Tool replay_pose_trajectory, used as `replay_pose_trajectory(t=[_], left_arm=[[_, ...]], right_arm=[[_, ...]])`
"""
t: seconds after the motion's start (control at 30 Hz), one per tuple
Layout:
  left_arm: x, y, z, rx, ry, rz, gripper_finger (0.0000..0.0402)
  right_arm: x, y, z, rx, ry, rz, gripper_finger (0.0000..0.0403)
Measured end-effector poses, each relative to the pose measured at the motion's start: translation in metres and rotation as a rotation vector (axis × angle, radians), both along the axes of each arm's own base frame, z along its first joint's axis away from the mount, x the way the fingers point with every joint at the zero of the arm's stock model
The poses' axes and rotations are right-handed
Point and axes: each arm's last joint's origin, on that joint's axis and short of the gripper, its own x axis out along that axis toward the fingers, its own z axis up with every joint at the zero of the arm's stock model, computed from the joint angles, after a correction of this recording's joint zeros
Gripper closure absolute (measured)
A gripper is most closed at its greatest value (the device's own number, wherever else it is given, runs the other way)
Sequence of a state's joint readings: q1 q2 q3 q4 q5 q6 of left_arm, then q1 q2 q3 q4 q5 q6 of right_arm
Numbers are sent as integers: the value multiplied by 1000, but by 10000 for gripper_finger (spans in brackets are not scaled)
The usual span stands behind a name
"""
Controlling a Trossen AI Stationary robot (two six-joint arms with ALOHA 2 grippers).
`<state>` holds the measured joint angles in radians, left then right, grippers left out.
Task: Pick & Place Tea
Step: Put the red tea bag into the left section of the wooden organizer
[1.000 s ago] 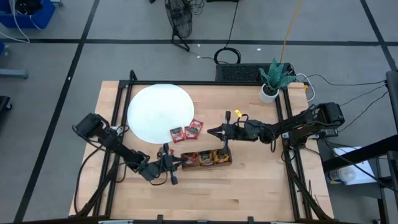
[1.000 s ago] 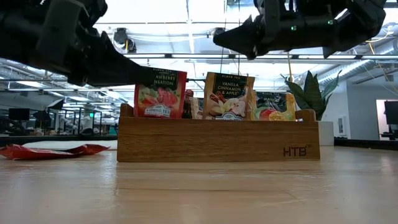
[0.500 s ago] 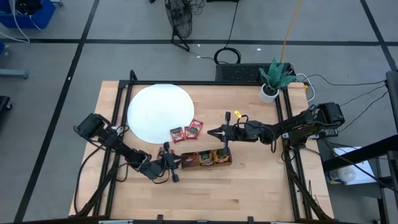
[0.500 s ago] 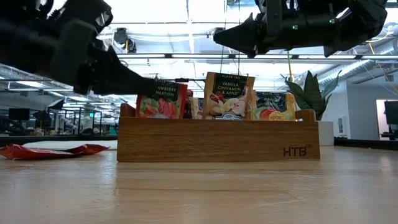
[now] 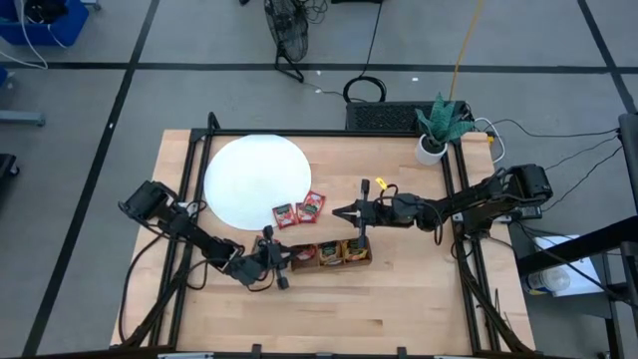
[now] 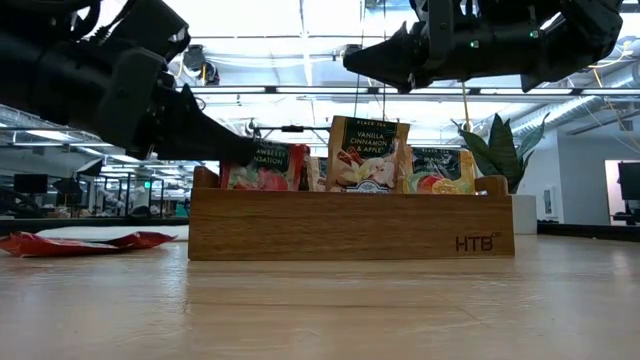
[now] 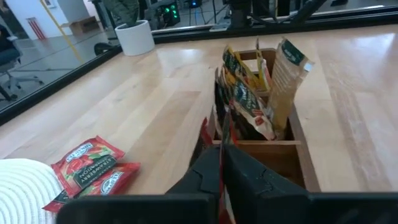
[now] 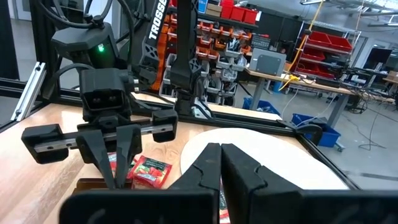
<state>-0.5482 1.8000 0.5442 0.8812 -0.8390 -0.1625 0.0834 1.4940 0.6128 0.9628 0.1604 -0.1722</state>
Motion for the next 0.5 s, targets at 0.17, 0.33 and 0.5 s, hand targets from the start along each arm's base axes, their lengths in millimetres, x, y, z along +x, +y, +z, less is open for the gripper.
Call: replay_pose_trajectory(t=[0.17,0.33,0.5], left_arm=[[0,0,0,6,2,-1,327],[0,0,2,53,7,0,287],[-10,-7,32,120,-29,-50,264]], right_arm=[[0,0,0,0,4,0,403],[0,0,0,0,4,0,403],[0,0,-1,1,12,0,403]])
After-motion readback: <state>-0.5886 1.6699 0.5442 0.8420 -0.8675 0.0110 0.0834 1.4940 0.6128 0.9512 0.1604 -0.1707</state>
